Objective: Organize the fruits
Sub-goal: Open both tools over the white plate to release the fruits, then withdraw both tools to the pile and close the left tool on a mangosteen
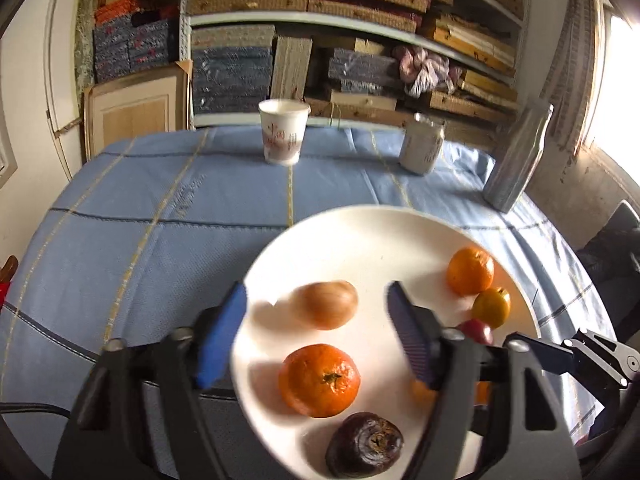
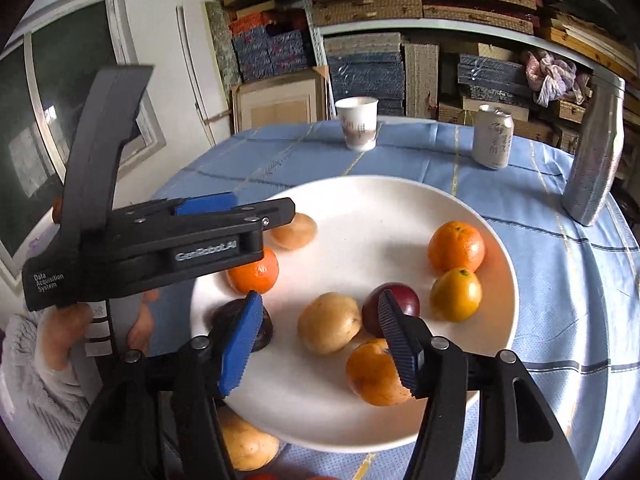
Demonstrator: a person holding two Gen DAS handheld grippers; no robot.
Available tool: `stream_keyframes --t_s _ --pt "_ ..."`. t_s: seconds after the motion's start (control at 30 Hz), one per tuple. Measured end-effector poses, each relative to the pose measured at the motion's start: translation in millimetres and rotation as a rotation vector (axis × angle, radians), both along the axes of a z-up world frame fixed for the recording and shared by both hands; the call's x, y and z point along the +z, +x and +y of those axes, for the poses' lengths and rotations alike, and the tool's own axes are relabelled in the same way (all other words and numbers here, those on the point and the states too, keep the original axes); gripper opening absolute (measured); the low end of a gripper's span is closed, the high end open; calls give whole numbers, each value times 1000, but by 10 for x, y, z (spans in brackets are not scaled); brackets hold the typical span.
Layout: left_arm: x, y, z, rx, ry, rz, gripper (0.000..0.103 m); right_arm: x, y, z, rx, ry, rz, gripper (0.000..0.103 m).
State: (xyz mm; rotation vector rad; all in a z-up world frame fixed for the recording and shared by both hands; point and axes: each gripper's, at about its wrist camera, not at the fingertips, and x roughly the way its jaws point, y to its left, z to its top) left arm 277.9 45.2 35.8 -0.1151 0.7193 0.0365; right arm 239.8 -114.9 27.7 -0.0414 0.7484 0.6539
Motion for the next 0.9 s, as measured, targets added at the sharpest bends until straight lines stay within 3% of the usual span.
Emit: stream_keyframes --t_s 0.1,0.2,0.33,0.57,0.7,0.9 --pt "128 -92 -11 1 3 -24 77 101 -73 -94 -8 28 -19 64" --pt "253 -211 -13 16 14 -59 87 273 -193 -268 -33 75 -67 72" --pt "332 -417 4 24 44 -76 89 388 -307 -478 -64 128 -105 77" --pt "179 -853 160 60 40 -34 91 251 -404 -766 -107 182 -66 78" --pt "168 -1108 131 56 45 -40 93 184 -507 -952 -138 201 -54 86" --pt "65 -1519 -93 -23 127 -49 97 87 -687 -1316 -206 262 -37 93"
